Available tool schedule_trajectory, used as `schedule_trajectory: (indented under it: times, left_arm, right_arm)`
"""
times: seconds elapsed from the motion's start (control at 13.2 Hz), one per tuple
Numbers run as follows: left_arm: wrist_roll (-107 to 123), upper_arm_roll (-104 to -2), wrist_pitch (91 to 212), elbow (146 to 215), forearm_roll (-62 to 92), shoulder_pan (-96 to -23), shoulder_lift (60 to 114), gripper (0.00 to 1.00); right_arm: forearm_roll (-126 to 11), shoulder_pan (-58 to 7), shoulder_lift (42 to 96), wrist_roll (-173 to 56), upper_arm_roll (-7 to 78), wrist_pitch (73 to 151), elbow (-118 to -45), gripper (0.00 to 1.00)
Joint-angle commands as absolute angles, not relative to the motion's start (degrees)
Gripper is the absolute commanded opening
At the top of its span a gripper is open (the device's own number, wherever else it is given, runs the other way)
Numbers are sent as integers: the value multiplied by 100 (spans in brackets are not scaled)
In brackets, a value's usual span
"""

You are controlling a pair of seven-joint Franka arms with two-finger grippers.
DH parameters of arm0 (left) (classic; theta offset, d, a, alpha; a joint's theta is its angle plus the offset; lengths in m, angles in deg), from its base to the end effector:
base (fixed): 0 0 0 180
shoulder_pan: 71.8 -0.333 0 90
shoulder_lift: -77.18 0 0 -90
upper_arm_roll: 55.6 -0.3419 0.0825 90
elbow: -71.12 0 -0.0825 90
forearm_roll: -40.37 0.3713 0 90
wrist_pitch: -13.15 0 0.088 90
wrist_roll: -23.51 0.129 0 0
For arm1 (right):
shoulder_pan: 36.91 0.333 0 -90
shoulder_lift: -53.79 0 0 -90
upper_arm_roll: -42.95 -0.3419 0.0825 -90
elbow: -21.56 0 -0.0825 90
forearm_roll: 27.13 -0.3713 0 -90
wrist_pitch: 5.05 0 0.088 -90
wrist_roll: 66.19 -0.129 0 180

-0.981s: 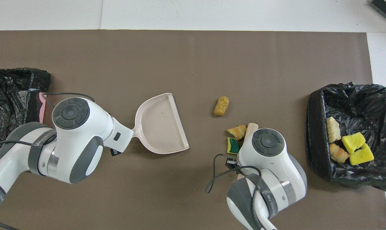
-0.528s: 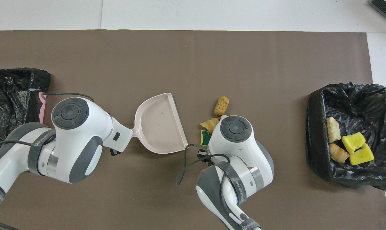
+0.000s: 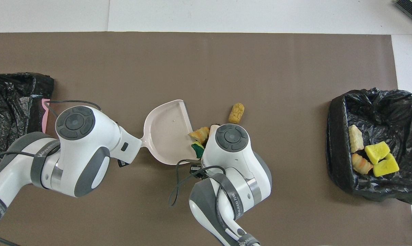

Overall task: Sweep and dump trash in bin
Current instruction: 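Sweep the green sponge and tan pieces into the dustpan with the right gripper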

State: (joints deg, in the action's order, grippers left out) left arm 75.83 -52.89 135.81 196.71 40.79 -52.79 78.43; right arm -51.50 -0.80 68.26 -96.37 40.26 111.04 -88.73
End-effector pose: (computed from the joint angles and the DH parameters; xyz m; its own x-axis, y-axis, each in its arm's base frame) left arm 0.4786 -0.1901 0.3814 0.2693 -0.9618 -0.0484 -0.9608 -0.2718 0.0547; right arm 0.4398 0.3928 0.3649 0.9416 -0.0282 -0.3356 -0.1037 -0.9723 -0.2094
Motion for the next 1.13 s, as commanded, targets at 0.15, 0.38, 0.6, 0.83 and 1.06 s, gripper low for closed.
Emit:
schedule_trajectory:
  times: [0.15, 0.38, 0.6, 0.83, 1.06]
  left_arm:
    - [7590, -5314, 13945, 19891, 3520, -5343, 7682, 0]
    - [7581, -5314, 13919, 19891, 3519, -5387, 7683, 0]
    - [7554, -5305, 13954, 19891, 3510, -5308, 7683, 0]
    - [7380, -5305, 14172, 19882, 3405, -5221, 7822, 0]
    - [7352, -5305, 14218, 19882, 3396, -5150, 7858, 0]
  right_arm:
    - [-4764, -657, 6611, -9423, 4057, 10474, -8663, 0]
    - [-3964, -1229, 6469, -9327, 4048, 10122, -8610, 0]
    - [-2918, -1633, 6486, -8968, 4057, 10200, -8654, 0]
    - [-2381, -1960, 6731, -8369, 4057, 10498, -8724, 0]
    - [-2274, -1768, 7013, -8027, 3996, 10674, -8751, 0]
